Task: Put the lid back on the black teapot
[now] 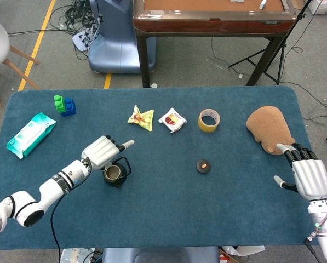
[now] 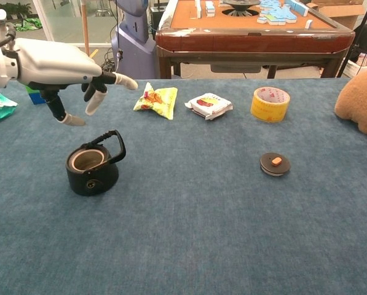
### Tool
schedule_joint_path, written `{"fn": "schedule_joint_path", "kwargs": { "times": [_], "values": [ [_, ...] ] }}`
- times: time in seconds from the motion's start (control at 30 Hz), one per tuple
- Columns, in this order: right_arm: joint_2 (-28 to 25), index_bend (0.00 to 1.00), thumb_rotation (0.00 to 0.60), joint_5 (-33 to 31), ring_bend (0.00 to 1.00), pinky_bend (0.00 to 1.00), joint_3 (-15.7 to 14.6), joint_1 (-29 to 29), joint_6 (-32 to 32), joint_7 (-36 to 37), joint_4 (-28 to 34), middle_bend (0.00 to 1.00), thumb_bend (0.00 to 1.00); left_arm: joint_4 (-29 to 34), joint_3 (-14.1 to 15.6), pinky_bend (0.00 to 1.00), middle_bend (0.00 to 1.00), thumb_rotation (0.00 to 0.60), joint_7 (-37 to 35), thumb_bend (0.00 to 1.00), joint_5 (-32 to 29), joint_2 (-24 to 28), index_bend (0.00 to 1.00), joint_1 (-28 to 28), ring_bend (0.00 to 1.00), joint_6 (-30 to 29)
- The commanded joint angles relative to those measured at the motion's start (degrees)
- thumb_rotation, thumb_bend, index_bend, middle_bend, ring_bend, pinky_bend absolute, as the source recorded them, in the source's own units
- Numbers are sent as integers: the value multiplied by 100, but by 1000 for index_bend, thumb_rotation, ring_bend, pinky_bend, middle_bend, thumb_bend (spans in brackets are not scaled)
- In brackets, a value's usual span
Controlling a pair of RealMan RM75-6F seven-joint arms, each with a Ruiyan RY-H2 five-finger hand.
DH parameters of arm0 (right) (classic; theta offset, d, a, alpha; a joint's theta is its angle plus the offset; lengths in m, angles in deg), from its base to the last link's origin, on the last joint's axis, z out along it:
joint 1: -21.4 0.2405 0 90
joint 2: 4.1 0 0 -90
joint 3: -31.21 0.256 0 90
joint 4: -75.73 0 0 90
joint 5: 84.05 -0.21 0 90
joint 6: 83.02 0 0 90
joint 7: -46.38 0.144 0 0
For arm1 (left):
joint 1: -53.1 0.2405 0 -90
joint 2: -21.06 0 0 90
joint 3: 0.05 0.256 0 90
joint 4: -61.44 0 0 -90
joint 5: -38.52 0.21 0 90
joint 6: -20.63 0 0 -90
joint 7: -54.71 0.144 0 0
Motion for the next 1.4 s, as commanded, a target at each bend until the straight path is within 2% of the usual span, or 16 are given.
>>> {"fn": "schedule_joint_path", "kwargs": {
  "times": [0.03, 0.2, 0.33, 0.47, 0.67, 0.83, 1.4],
  "values": [
    [-3, 200, 600, -11, 160, 228, -5, -2, -3, 0, -2, 265, 148, -53, 31, 356, 514, 600, 193, 271, -154, -142, 93, -113, 427, 15],
    [-8, 200, 600, -30, 160, 228, -9, -15, 15, 21, -20, 265, 148, -163, 93, 339, 491, 600, 457, 271, -364, -273, 195, -234, 371, 60],
    [-5, 200, 600, -47, 160, 228, -14, -32, 34, 46, -47, 266, 148, -165, 159, 200, 395, 600, 767, 271, -602, -339, 305, -266, 282, 14],
    [11, 200, 600, -52, 160, 228, -20, -37, 36, 67, -71, 267, 148, -42, 211, 166, 311, 600, 969, 271, -854, -306, 304, -288, 198, -17],
    [10, 200, 600, -26, 160, 228, -26, -30, 41, 84, -90, 269, 149, 166, 269, 67, 99, 600, 1106, 271, -1213, -252, 262, -372, 2, -6],
    [-2, 200, 600, -13, 160, 228, -28, -58, 92, 122, -114, 270, 149, 162, 376, 0, 0, 600, 1285, 271, -1316, -340, 258, -481, 0, 15],
    [-29, 200, 600, -41, 160, 228, -82, -187, 177, 313, -238, 279, 149, -136, 657, 0, 0, 600, 1640, 271, -1753, -727, 294, -937, 0, 225]
  ]
}}
